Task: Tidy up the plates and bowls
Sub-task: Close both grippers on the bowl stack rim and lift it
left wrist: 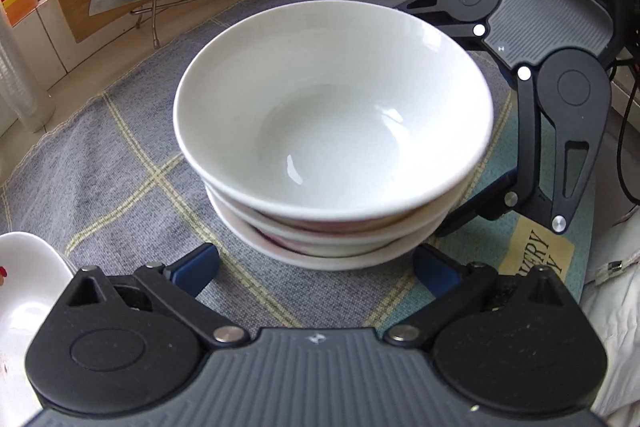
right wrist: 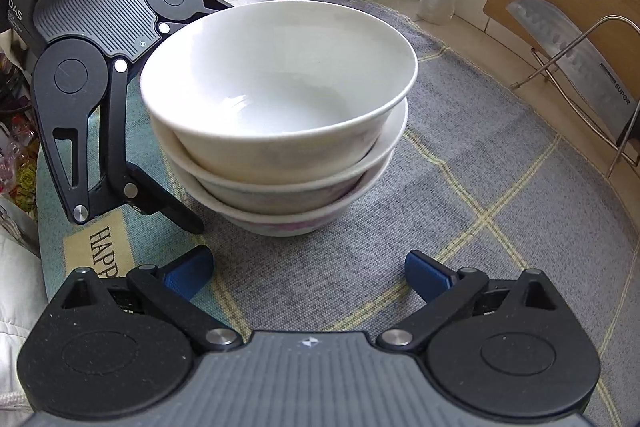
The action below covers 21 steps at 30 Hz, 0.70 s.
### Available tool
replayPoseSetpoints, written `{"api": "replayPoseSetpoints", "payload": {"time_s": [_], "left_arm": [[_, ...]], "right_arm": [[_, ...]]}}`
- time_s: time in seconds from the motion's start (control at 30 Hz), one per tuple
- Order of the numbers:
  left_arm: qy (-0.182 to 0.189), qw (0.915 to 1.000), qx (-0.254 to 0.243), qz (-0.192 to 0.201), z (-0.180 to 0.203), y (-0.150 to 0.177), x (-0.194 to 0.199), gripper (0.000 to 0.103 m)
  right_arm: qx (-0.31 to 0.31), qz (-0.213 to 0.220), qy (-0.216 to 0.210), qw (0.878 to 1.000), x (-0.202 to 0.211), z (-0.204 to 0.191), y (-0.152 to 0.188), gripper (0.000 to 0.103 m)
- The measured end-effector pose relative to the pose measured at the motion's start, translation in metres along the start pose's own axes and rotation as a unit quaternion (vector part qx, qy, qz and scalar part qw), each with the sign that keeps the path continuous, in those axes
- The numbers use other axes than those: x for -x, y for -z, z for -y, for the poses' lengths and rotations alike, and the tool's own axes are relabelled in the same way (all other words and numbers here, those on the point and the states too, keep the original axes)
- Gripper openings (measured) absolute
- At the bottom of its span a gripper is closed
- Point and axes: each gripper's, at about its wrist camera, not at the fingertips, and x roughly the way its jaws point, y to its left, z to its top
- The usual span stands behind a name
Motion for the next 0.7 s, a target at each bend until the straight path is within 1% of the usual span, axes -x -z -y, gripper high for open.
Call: {"api": "replayPoseSetpoints", "payload": {"time_s": [0.2, 0.3, 0.33, 0.37, 0.43, 0.5, 0.63, 0.7], "left_arm": [[0.007, 0.9992, -0.037, -0.011, -0.003, -0.006, -0.001, 0.102], [0.006, 0.9981, -0.06, -0.014, -0.003, -0.011, -0.002, 0.101], [0.008, 0.9978, -0.063, -0.016, -0.004, -0.011, -0.001, 0.099], [0.012, 0.9976, -0.066, -0.017, -0.005, -0.013, -0.002, 0.096], [0.019, 0.9971, -0.071, -0.018, -0.006, -0.014, -0.002, 0.094], [0.023, 0.9966, -0.076, -0.019, -0.007, -0.014, -0.003, 0.094], [0.042, 0.9955, -0.083, -0.02, -0.01, -0.015, -0.003, 0.085], [0.045, 0.9949, -0.089, -0.018, -0.01, -0.015, -0.002, 0.084]], "right_arm": [[0.028, -0.006, 0.013, 1.0, -0.003, -0.003, -0.01, 0.103], [0.046, -0.004, 0.01, 0.999, -0.003, -0.004, -0.015, 0.103], [0.051, -0.002, 0.004, 0.999, -0.002, -0.004, -0.017, 0.103], [0.055, 0.001, -0.001, 0.998, -0.001, -0.004, -0.019, 0.101], [0.065, 0.003, -0.009, 0.998, 0.0, -0.002, -0.023, 0.099], [0.074, 0.004, -0.014, 0.997, -0.001, -0.001, -0.026, 0.096], [0.09, -0.001, -0.032, 0.995, -0.003, 0.001, -0.031, 0.09], [0.096, -0.004, -0.041, 0.995, -0.003, 0.001, -0.033, 0.087]]}}
